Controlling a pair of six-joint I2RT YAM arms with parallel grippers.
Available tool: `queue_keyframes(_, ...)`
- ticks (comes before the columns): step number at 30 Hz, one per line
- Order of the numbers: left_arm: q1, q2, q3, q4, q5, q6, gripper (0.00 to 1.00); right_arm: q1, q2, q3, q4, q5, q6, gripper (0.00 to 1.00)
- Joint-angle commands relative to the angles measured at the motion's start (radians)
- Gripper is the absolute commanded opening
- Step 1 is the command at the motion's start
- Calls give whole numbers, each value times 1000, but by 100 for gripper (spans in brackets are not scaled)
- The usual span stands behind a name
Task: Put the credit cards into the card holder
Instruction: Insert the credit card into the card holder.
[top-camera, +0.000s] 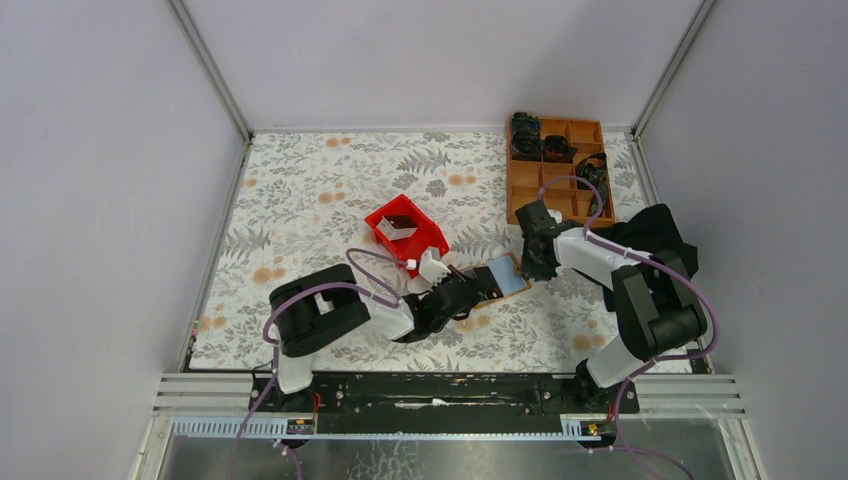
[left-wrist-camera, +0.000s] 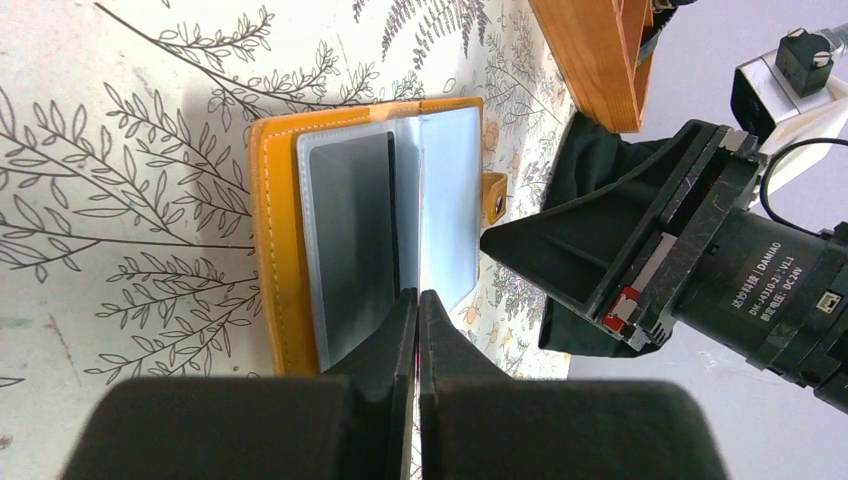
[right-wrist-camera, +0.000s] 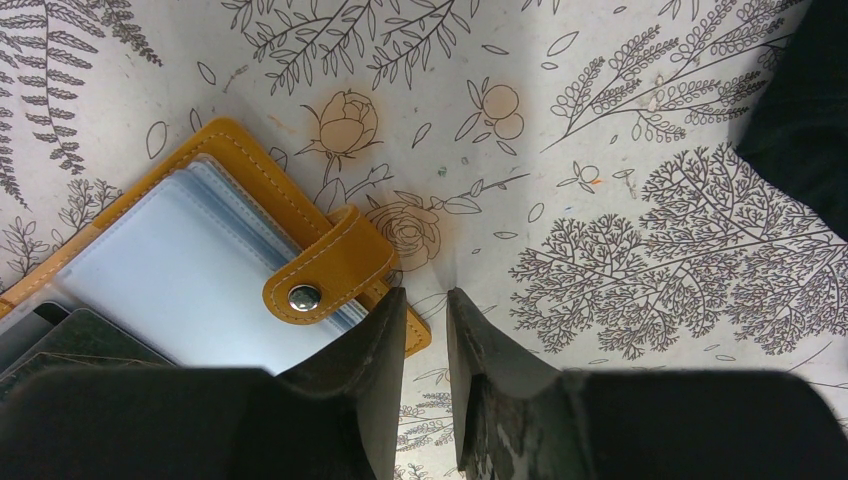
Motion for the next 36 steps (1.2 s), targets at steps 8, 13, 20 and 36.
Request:
queue_keyframes(8, 0, 22, 4, -23, -57, -48, 0, -6, 32, -18, -2, 17, -2, 29)
queue_keyframes(13, 2, 38, 29, -22, -50, -39, 0, -6, 34, -21, -1, 15, -2, 29)
queue_keyframes(20, 6, 54, 53, -18, -41, -26, 0, -5, 35, -25, 0, 11, -1, 29)
queue_keyframes(36, 11, 83, 65, -11, -23, -17, 0, -5, 37, -29, 1, 11, -1, 29)
